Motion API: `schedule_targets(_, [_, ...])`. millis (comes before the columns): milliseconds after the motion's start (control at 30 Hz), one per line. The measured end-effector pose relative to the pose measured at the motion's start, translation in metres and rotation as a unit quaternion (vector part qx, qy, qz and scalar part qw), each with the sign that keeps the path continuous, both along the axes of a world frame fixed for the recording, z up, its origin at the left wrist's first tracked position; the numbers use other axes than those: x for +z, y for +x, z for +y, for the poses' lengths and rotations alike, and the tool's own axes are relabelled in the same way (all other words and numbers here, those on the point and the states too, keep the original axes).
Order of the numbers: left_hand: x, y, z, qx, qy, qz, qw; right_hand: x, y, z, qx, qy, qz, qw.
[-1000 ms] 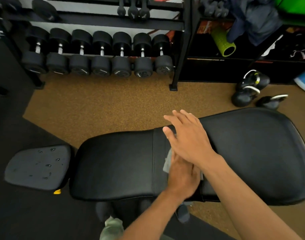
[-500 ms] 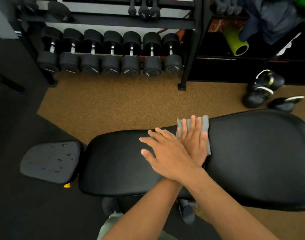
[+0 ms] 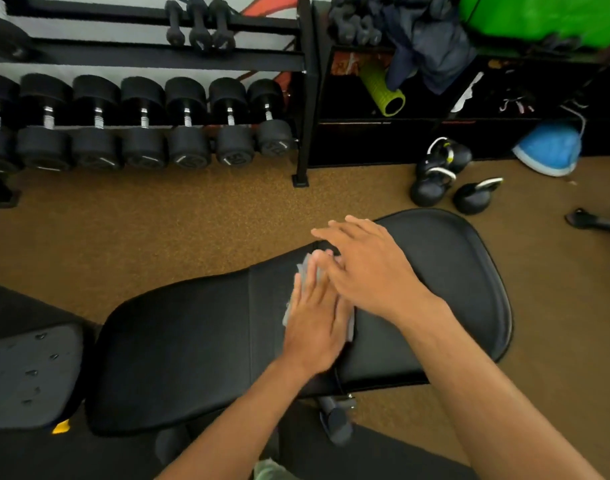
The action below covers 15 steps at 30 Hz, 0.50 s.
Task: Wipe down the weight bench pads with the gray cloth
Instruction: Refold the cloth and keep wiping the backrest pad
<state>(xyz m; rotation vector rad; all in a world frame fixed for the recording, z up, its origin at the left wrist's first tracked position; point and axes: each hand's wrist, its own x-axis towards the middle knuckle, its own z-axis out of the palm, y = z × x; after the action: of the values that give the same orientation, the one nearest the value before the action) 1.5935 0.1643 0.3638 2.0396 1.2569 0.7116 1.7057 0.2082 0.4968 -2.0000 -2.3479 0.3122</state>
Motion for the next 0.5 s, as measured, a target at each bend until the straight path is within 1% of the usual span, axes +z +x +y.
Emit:
schedule_targets(67, [0.014, 0.033, 0.034, 0.026, -0.043, 0.024, 0.998, 0.006, 0.026, -0.005, -0.032, 0.041, -0.024, 0.998])
schedule_targets(100, [0.021, 0.051, 0.045, 0.024, -0.039, 0.038, 0.998, 0.009, 0.038, -0.007, -0.047, 0.06, -0.032, 0.997])
schedule_targets(167, [0.038, 0.078, 0.047, 0.007, 0.007, 0.041, 0.999, 0.013, 0.057, -0.008, -0.075, 0.095, -0.038, 0.992])
schedule_targets(233, [0.057, 0.089, 0.025, -0.021, 0.031, 0.007, 0.999, 0.019, 0.076, -0.009, -0.106, 0.113, -0.028, 0.988])
schedule_targets(300, [0.064, 0.079, -0.015, -0.077, 0.06, -0.004, 0.995, 0.023, 0.091, -0.011, -0.131, 0.108, -0.018, 0.985])
schedule_targets(367, [0.054, 0.05, -0.049, -0.133, 0.097, 0.023, 0.986, 0.024, 0.101, -0.015, -0.142, 0.094, -0.014, 0.985])
schedule_targets(400, [0.044, 0.033, -0.056, -0.142, 0.103, 0.032, 0.984, 0.024, 0.105, -0.017, -0.144, 0.086, -0.012, 0.986])
schedule_targets(433, [0.035, 0.019, -0.054, -0.133, 0.094, 0.038, 0.986, 0.025, 0.107, -0.019, -0.146, 0.078, -0.009, 0.986])
schedule_targets(500, [0.022, 0.013, -0.033, -0.081, 0.043, 0.041, 0.995, 0.024, 0.109, -0.022, -0.154, 0.078, -0.005, 0.985])
